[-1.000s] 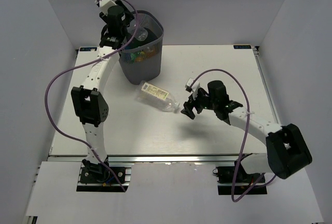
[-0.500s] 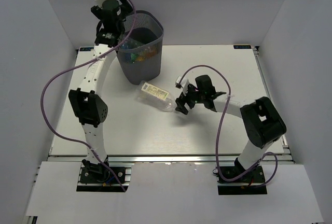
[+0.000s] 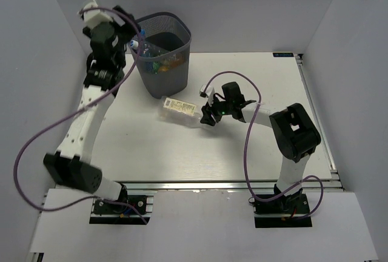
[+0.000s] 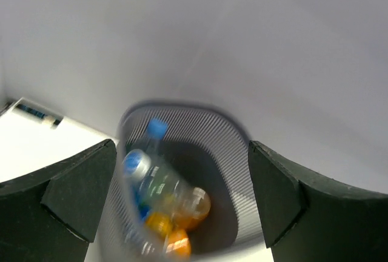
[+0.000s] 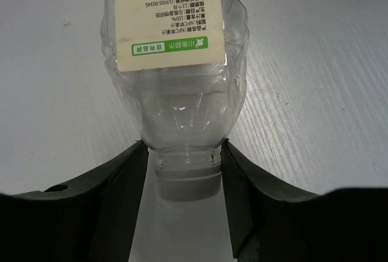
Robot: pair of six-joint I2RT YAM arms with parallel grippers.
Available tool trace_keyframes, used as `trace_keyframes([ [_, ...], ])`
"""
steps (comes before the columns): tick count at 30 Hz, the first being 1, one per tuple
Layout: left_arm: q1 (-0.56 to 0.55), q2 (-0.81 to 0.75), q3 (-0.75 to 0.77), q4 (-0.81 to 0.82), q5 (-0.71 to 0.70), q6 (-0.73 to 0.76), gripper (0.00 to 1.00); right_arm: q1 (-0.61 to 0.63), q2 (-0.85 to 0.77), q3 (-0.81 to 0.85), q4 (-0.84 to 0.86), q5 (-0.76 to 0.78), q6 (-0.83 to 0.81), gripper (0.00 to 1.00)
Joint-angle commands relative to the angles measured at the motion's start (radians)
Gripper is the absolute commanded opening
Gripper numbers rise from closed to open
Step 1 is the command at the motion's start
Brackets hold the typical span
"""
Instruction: Put the plastic bottles in the bin
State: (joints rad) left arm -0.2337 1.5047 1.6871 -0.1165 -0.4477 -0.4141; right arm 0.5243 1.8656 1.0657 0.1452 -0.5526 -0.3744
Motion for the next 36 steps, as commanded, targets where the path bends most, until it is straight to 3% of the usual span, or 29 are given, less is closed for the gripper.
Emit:
trace_keyframes([
  [1,-0.001,-0.249,-0.24,0.067,-0.052,-0.037,0.98,0.0,0.0,0.022,-0.01,-0.05,0.009,0.55],
  [5,-0.001,-0.446,-0.472,0.003,-0.153,-0.132,0.98,0.002,0.004,0.02,-0.021,-0.067,0.019,0.32],
  [7,-0.001,-0.507,-0.596,-0.04,-0.198,-0.175,0.98,0.002,-0.006,0.014,-0.024,-0.072,0.015,0.26],
  [8,-0.003,-0.555,-0.63,-0.072,-0.227,-0.208,0.98,0.003,-0.012,0.011,-0.03,-0.073,0.014,0.26],
  [10,-0.001,-0.586,-0.69,-0.121,-0.255,-0.242,0.98,0.003,-0.023,0.001,-0.032,-0.075,0.018,0.36],
  [12,-0.003,-0.612,-0.713,-0.203,-0.29,-0.301,0.98,0.009,-0.025,-0.004,-0.035,-0.073,0.011,0.49],
  [13,-0.003,-0.618,-0.721,-0.222,-0.295,-0.313,0.98,0.013,-0.022,-0.009,-0.033,-0.058,0.011,0.48],
  [17,-0.001,-0.627,-0.75,-0.291,-0.306,-0.339,0.98,0.028,-0.017,-0.006,-0.047,-0.033,0.014,0.27],
  [21,-0.001,-0.638,-0.767,-0.304,-0.302,-0.348,0.98,0.039,-0.026,-0.007,-0.047,-0.026,0.022,0.27],
  [27,-0.003,-0.667,-0.777,-0.311,-0.321,-0.353,0.98,0.04,-0.089,-0.016,-0.03,-0.04,0.046,0.0],
  [36,-0.001,-0.719,-0.794,-0.33,-0.362,-0.374,0.98,0.042,-0.313,-0.079,0.014,-0.141,0.133,0.0],
])
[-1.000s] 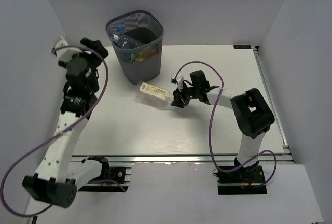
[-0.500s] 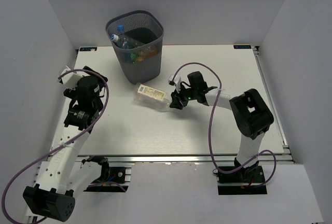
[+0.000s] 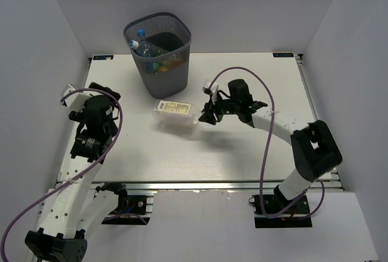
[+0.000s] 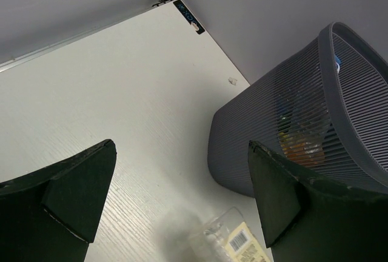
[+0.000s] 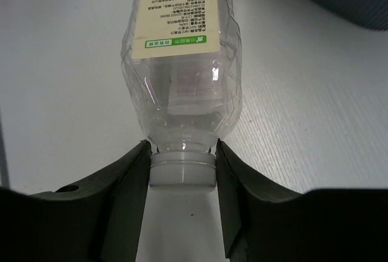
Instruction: Put the plastic bottles in the bin
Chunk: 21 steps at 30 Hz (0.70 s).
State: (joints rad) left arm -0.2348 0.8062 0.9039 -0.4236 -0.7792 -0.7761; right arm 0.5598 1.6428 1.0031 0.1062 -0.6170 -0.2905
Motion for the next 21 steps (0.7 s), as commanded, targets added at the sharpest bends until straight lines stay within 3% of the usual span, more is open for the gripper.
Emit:
trace_keyframes([
  [1,-0.001,-0.025,-0.014,-0.02,-0.031,-0.012,0.98,0.008,-0.107,-0.024,0.065,-0.076,0.068,0.0],
  [10,0.0,-0.039,-0.017,-0.032,-0.057,-0.022,0.98,0.008,-0.205,-0.06,0.167,-0.082,0.165,0.0],
  [21,-0.001,-0.045,-0.011,-0.043,-0.086,-0.025,0.98,0.009,-0.299,0.179,0.049,-0.09,0.142,0.0],
])
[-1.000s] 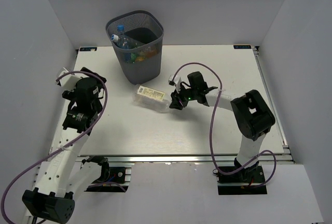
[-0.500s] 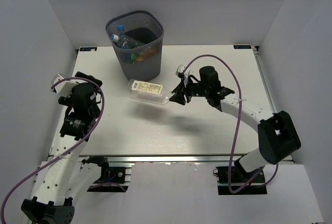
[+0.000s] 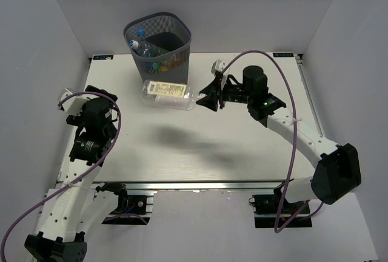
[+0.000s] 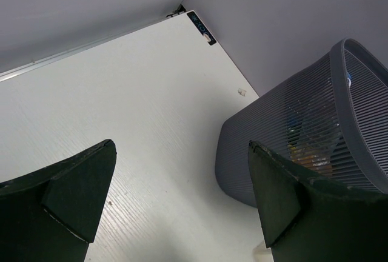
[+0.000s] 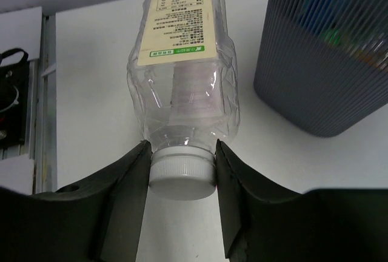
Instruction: Put the plastic bottles in the bin
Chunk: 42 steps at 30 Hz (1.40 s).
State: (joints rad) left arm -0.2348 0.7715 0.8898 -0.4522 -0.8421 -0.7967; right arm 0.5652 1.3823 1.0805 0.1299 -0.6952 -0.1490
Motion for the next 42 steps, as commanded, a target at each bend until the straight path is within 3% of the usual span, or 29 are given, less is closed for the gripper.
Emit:
trace_keyframes([
  [1,0.0,-0.008,0.005,-0.016,-0.026,-0.004,0.98,0.004,-0.037,0.123,0.027,-0.007,-0.003,0.0],
  [5,-0.001,-0.009,0.008,-0.02,-0.041,-0.004,0.98,0.004,0.004,0.245,0.025,0.01,-0.041,0.0],
  [10,0.0,-0.012,0.014,-0.019,-0.048,-0.003,0.98,0.002,0.141,0.497,0.013,0.152,-0.04,0.0],
  [19,0.002,0.017,0.021,-0.013,-0.064,0.014,0.98,0.001,0.607,1.068,-0.076,0.33,-0.047,0.0],
  [20,0.002,0.018,0.02,-0.01,-0.061,0.017,0.98,0.001,0.67,1.137,-0.081,0.338,-0.046,0.15],
  [21,0.0,0.02,0.021,-0.002,-0.054,0.033,0.98,-0.001,0.694,1.159,-0.081,0.358,-0.05,0.38],
  [22,0.0,0.029,0.024,-0.005,-0.029,0.04,0.98,-0.001,0.713,1.174,-0.057,0.371,-0.05,0.69],
  [23,0.002,0.037,0.032,-0.012,-0.022,0.042,0.98,-0.001,0.733,1.19,-0.04,0.408,-0.053,0.85],
  [24,0.002,0.04,0.043,-0.025,-0.017,0.045,0.98,-0.002,0.739,1.197,-0.027,0.417,-0.054,0.89],
  [29,0.002,0.054,0.047,-0.025,-0.009,0.048,0.98,-0.007,0.706,1.224,-0.021,0.431,-0.06,0.89],
  [36,0.002,0.045,0.043,-0.016,0.001,0.041,0.98,-0.007,0.557,1.083,-0.024,0.474,-0.069,0.89],
  [40,0.0,0.045,0.04,-0.023,0.002,0.025,0.98,-0.007,0.424,0.884,-0.029,0.529,-0.021,0.89],
  [42,0.002,0.046,0.038,-0.032,-0.006,0.013,0.98,-0.007,0.309,0.684,0.003,0.594,0.009,0.89],
])
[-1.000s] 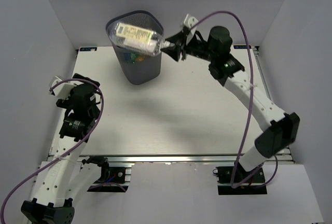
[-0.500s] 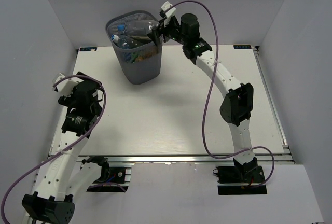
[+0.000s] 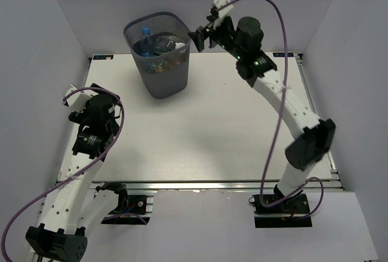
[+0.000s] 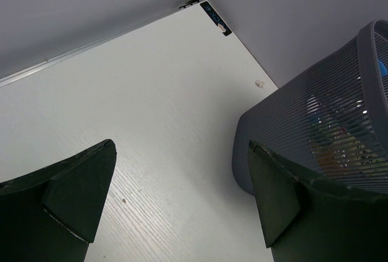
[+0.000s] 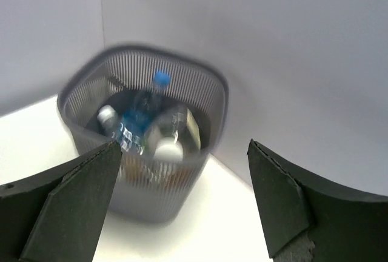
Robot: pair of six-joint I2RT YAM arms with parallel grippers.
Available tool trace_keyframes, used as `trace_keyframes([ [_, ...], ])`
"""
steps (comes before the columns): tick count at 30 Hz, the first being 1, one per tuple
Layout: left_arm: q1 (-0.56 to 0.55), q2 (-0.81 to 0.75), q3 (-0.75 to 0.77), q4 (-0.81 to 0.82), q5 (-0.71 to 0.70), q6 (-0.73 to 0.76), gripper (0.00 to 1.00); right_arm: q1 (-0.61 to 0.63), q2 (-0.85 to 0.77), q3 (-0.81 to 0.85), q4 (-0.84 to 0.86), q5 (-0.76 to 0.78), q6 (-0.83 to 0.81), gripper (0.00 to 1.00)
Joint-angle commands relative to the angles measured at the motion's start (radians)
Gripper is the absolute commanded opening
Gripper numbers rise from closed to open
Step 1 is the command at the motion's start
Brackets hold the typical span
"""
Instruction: Put the plastic bottles in the bin
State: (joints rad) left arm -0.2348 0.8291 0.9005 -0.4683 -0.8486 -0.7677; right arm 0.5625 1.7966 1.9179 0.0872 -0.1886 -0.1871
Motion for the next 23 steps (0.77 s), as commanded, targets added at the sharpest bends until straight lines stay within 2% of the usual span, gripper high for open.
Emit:
trace_keyframes([
  [1,0.0,-0.01,0.028,-0.021,-0.003,-0.022,0.98,-0.004,-0.19,-0.227,0.061,0.122,0.063,0.89],
  [2,0.0,-0.01,0.028,-0.021,-0.001,-0.027,0.98,-0.004,-0.233,-0.381,0.077,0.185,0.08,0.89],
  [4,0.002,-0.012,0.017,-0.021,0.008,-0.039,0.98,-0.006,-0.361,-0.54,0.141,0.282,0.135,0.89],
  [5,0.002,-0.01,0.011,-0.015,0.016,-0.041,0.98,-0.006,-0.399,-0.697,0.166,0.36,0.155,0.89],
  [7,0.003,-0.002,-0.009,0.01,0.051,-0.038,0.98,-0.006,-0.488,-0.883,0.187,0.444,0.181,0.89],
  [9,0.003,0.013,-0.023,0.022,0.074,-0.033,0.98,-0.007,-0.544,-0.988,0.197,0.46,0.254,0.89],
  [12,0.002,0.056,-0.026,0.016,0.077,-0.033,0.98,-0.007,-0.603,-1.173,0.274,0.37,0.305,0.89],
  [14,0.003,0.09,-0.022,0.013,0.086,-0.033,0.98,-0.007,-0.655,-1.241,0.389,0.322,0.316,0.89],
  [23,0.002,0.127,-0.021,0.045,0.114,-0.024,0.98,-0.007,-0.684,-1.301,0.465,0.293,0.31,0.89],
])
